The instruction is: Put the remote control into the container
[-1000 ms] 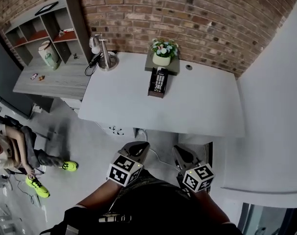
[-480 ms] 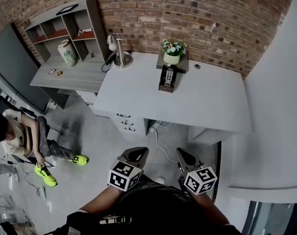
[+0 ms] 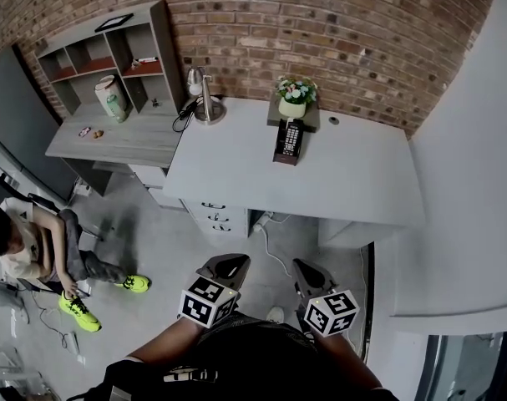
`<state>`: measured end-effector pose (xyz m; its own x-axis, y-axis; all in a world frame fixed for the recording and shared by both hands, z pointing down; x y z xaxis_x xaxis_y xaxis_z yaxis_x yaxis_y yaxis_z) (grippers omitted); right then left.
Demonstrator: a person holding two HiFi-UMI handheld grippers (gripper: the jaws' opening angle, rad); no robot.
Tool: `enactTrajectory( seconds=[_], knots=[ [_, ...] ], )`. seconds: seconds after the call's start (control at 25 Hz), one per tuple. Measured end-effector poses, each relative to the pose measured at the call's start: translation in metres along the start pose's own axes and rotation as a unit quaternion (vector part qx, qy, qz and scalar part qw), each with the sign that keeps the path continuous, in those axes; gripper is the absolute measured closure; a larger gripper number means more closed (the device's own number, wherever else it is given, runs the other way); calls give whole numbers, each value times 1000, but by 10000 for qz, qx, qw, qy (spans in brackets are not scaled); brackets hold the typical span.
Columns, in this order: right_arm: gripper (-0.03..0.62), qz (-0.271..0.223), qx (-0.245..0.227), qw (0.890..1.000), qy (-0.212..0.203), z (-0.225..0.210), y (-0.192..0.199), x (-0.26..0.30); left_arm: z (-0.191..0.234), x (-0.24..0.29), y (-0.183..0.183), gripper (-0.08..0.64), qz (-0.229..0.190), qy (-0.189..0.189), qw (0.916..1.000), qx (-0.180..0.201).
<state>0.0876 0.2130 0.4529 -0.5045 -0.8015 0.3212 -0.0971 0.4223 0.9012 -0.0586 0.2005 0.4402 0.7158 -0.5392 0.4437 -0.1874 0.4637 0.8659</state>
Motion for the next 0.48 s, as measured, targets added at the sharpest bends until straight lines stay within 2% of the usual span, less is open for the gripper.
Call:
enactTrajectory(
  seconds=[0.48],
  knots=[
    [586, 100, -140, 9996, 216, 18, 8, 7, 18, -17, 2, 566, -90, 140, 9998, -52]
  ],
)
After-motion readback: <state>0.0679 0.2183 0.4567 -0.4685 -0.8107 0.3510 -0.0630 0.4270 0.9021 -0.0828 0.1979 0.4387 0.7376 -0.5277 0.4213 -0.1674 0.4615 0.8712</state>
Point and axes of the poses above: the fingertips, and each gripper's own axes: x forward along the fingers, z to its left, y out of its underside, the point moved 3 cm from there along -x, backward along the fingers, and after that the axes turned 4 degrees about y, right-handed, at the moved point
